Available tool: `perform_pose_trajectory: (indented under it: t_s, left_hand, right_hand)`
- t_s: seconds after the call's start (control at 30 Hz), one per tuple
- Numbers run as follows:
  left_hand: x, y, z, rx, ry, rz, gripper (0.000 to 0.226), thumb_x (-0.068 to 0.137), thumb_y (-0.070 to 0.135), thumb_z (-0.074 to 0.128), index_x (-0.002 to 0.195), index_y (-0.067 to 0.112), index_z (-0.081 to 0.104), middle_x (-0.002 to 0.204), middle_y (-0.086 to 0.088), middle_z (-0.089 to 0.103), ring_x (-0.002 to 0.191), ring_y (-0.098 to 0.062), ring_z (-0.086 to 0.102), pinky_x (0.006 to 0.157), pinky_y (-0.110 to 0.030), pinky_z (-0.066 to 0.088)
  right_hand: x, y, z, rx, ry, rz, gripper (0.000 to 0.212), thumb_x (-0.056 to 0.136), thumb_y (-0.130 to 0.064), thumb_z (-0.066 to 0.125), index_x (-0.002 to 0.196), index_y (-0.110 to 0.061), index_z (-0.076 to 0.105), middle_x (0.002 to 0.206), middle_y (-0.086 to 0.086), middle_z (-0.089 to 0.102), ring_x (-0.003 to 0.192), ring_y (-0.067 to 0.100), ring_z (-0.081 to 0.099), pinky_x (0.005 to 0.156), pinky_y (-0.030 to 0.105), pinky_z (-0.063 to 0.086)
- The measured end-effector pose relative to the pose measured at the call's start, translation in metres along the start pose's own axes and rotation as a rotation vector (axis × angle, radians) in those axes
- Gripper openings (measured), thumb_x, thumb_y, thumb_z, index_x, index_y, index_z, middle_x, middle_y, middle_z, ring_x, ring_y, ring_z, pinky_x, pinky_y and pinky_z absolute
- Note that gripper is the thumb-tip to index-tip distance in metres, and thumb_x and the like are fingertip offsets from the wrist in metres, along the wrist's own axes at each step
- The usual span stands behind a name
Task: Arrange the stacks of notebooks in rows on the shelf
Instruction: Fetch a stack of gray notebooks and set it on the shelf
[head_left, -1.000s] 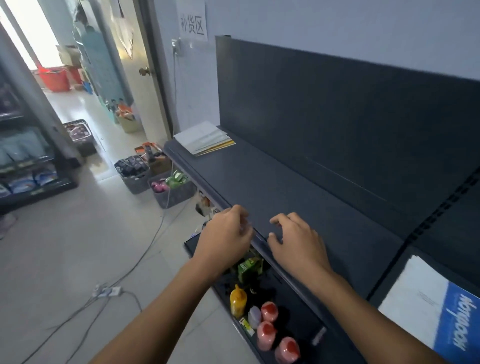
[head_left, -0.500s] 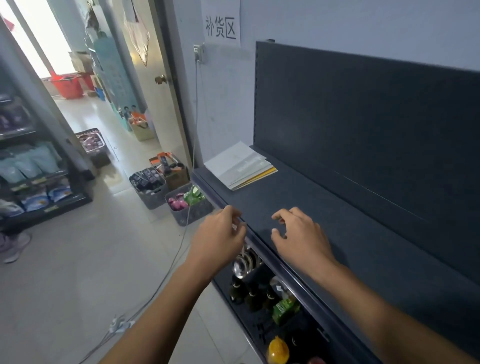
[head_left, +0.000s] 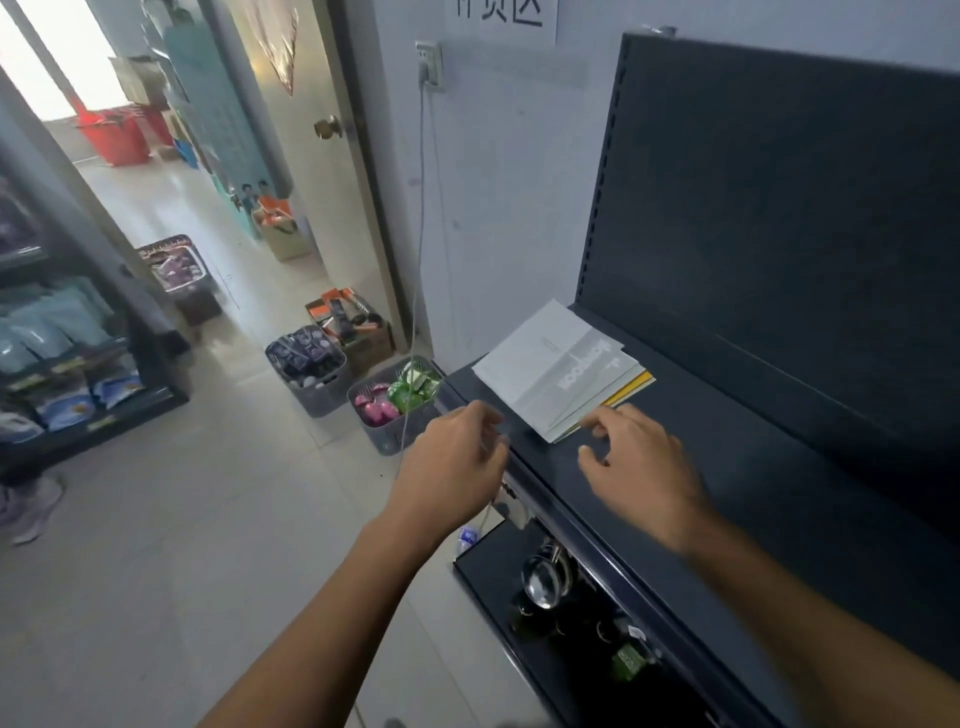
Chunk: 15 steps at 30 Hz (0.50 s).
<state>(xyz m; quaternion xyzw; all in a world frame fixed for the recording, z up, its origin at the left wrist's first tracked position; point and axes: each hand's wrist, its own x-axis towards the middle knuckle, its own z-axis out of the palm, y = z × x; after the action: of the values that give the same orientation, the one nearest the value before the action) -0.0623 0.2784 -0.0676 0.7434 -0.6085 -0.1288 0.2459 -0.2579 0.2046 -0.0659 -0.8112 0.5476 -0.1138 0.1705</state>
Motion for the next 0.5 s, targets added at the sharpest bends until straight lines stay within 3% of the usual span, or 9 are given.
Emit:
perform_pose_trajectory:
  t_s: [0.2, 0.5]
  left_hand:
    - [0.053, -0.051, -0.019, -0.021, -0.077, 0.109, 0.025, 0.097, 0.038, 0.051, 0.117, 0.026, 0.060, 0.102, 0.010, 0.065, 0.089, -0.009, 0.063, 0.080, -0.038, 0.057]
    - [0.110, -0.103, -0.038, -0.049, -0.163, 0.341, 0.020, 0.098, 0.034, 0.052, 0.114, 0.026, 0.061, 0.103, 0.010, 0.066, 0.090, -0.009, 0.062, 0.082, -0.035, 0.055]
  right_hand:
    - [0.034, -0.038, 0.016, 0.000, 0.069, 0.116, 0.027, 0.094, -0.029, 0.056, 0.120, -0.028, 0.060, 0.117, -0.007, 0.060, 0.092, 0.019, 0.063, 0.076, 0.039, 0.055]
    - [0.048, -0.086, 0.046, 0.006, 0.166, 0.361, 0.026, 0.094, -0.034, 0.055, 0.119, -0.030, 0.058, 0.118, -0.008, 0.058, 0.091, 0.018, 0.061, 0.080, 0.038, 0.053]
